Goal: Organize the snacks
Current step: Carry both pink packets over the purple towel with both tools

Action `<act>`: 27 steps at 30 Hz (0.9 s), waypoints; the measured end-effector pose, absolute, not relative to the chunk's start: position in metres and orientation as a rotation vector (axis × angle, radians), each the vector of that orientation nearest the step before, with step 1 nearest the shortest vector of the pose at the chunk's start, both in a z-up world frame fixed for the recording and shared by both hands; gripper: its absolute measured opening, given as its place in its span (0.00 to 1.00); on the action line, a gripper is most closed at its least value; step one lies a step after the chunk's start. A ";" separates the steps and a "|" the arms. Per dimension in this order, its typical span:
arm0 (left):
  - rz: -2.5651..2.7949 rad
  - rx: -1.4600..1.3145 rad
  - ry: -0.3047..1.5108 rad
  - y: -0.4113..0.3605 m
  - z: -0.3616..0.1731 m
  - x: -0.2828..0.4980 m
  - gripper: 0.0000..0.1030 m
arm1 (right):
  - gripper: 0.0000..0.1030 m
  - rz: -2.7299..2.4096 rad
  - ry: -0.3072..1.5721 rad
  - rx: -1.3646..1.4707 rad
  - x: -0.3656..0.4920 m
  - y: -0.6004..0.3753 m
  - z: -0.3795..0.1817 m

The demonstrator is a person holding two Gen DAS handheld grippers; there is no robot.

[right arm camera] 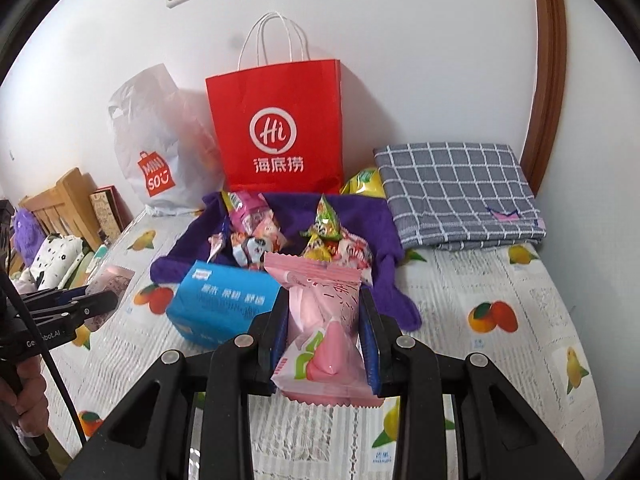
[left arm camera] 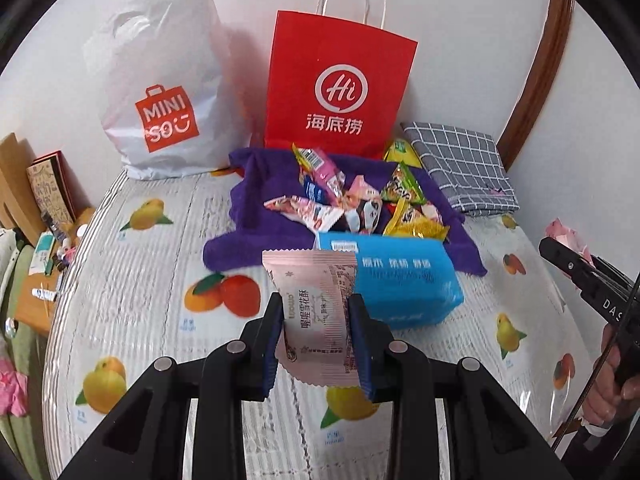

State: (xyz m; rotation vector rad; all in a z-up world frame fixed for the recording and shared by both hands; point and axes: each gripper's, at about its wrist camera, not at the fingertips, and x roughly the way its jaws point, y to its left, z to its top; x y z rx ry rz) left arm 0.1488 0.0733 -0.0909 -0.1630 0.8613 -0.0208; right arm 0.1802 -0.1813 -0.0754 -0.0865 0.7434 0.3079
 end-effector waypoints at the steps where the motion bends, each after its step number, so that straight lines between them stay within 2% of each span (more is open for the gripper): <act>1: -0.023 -0.162 0.861 0.074 -0.089 0.153 0.29 | 0.30 0.308 0.742 -0.080 0.182 -0.181 -0.074; 27: -0.063 -0.116 0.850 0.078 -0.074 0.221 0.29 | 0.30 0.338 0.729 -0.030 0.241 -0.144 -0.055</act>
